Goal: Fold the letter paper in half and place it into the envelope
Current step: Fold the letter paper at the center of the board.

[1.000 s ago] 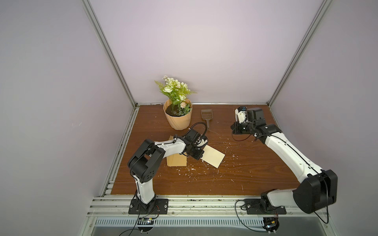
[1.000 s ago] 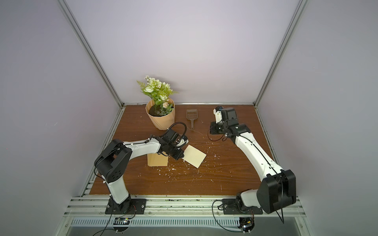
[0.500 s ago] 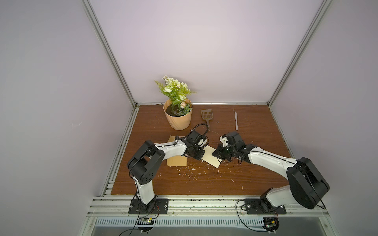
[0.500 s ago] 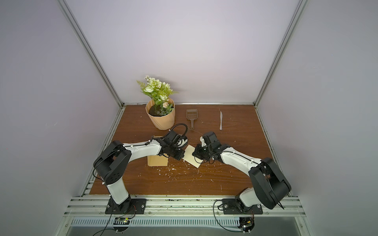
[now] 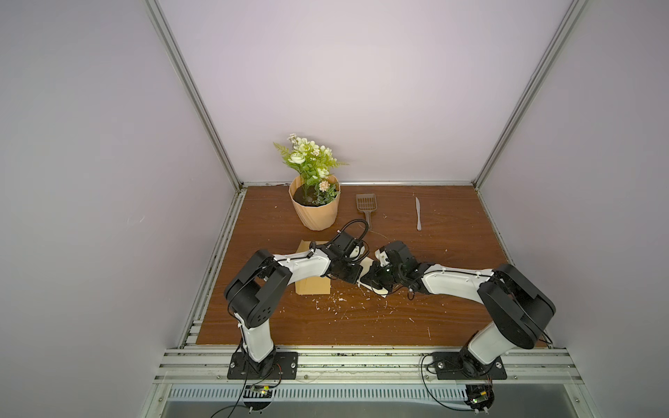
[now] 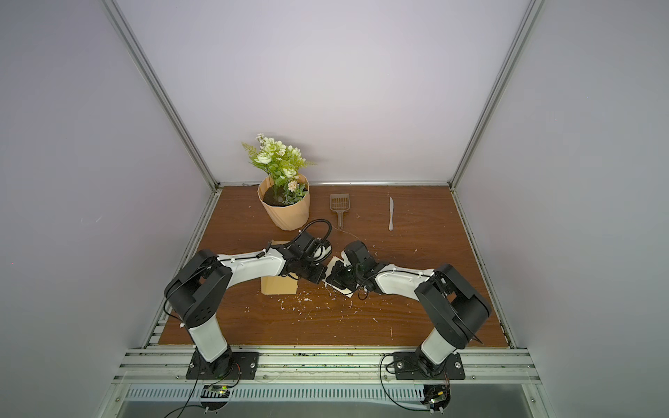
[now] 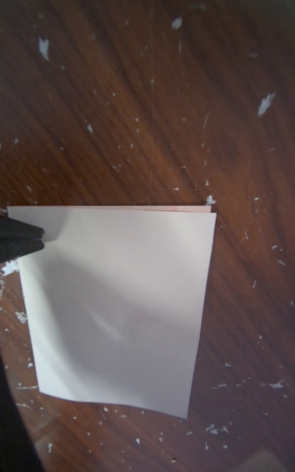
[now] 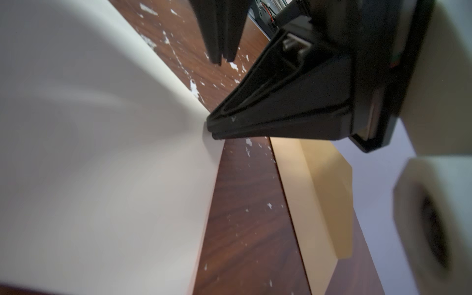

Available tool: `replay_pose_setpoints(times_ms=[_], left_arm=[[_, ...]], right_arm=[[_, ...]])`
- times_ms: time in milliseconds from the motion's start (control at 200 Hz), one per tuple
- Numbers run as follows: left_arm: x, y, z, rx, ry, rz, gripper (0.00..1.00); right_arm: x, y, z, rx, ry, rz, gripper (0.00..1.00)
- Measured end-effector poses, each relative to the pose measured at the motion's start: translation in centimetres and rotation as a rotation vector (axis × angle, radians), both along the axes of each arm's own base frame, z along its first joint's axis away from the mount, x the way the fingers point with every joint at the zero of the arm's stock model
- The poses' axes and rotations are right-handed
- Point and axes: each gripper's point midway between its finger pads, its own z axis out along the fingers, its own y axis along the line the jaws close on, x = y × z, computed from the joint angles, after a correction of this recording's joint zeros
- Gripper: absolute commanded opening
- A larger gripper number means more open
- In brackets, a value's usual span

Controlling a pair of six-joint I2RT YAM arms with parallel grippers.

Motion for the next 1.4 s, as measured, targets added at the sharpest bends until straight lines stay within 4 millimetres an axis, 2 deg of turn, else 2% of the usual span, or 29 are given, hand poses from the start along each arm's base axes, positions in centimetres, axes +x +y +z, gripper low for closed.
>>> replay_pose_setpoints(times_ms=[480,956,1401], left_arm=[[0.0,0.0,0.0,0.001,-0.001,-0.002,0.00],[0.0,-0.1,0.0,0.012,0.001,-0.021,0.00],[0.0,-0.1,-0.1,0.021,0.002,-0.037,0.00]], right_arm=[[0.1,0.5,-2.7,-0.025,0.051,-0.040,0.00],[0.4,-0.2,-3.1,-0.056,0.058,-0.086,0.00],[-2.1,-3.6,-3.3,-0.117,0.081,-0.120,0.00]])
